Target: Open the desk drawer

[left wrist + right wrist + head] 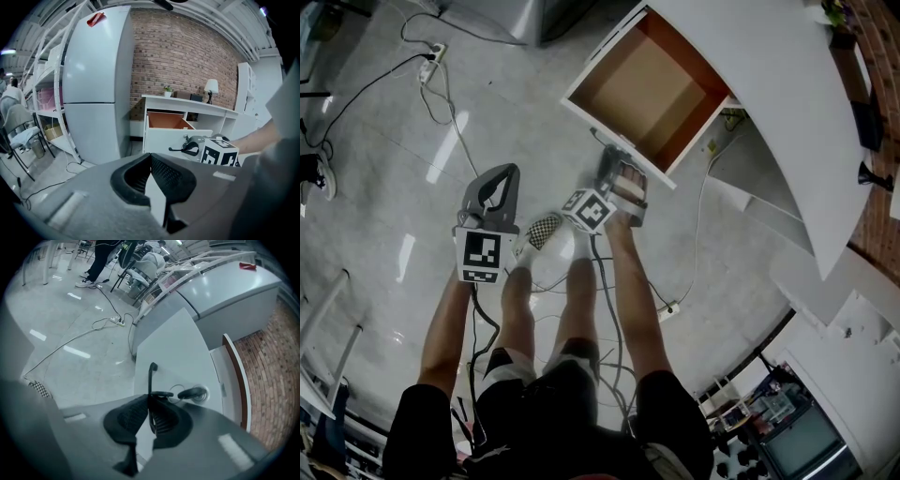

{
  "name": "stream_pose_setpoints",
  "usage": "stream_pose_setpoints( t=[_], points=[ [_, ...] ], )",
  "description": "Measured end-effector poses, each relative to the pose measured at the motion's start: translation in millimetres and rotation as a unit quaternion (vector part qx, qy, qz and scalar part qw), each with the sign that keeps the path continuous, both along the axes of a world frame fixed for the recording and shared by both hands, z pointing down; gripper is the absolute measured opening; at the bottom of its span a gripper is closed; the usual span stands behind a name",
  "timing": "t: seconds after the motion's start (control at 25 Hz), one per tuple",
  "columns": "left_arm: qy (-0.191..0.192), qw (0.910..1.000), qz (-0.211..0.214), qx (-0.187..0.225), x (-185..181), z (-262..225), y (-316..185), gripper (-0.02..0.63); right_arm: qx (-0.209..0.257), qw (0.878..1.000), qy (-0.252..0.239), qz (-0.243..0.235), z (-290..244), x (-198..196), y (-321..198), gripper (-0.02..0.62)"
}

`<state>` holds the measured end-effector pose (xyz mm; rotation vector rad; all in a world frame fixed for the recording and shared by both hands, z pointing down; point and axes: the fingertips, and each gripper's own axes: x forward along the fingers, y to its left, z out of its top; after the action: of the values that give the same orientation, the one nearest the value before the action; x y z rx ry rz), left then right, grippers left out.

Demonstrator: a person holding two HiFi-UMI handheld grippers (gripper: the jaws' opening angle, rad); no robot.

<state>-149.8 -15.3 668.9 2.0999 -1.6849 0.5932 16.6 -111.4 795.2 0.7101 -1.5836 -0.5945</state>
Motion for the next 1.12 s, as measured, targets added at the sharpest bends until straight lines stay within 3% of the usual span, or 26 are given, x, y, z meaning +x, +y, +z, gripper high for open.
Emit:
stream_pose_setpoints(
  t=[0.16, 0.28, 0.36, 0.6, 0.84, 1.12],
  points=[
    [-0.004, 1.0, 0.006, -0.002, 1, -1, 1, 0.011, 0.01, 0.999, -0.036, 0.034, -8, 3, 5, 0.059],
    [-0.007, 0.9999, 0.011, -0.002, 2, -4, 1, 0.011, -0.005, 0.996, -0.072, 0.058, -10, 6, 14, 0.199],
    [-0.008, 0.9999, 0.015, 0.0, 5, -7, 0, 0.011, -0.007, 0.994, -0.083, 0.068, -9, 11, 20, 0.25],
    [-0.01, 0.9994, 0.032, 0.008, 15, -21, -3, 0.011, 0.005, 0.994, -0.083, 0.076, -25, 18, 25, 0.252],
    [-0.012, 0.9984, 0.05, 0.024, 24, -45, -10, 0.011, -0.002, 0.987, -0.124, 0.099, -64, 21, 25, 0.252],
    [-0.017, 0.9956, 0.075, 0.055, 44, -102, -33, 0.011, -0.003, 0.965, -0.211, 0.157, -146, 41, 14, 0.25]
  ],
)
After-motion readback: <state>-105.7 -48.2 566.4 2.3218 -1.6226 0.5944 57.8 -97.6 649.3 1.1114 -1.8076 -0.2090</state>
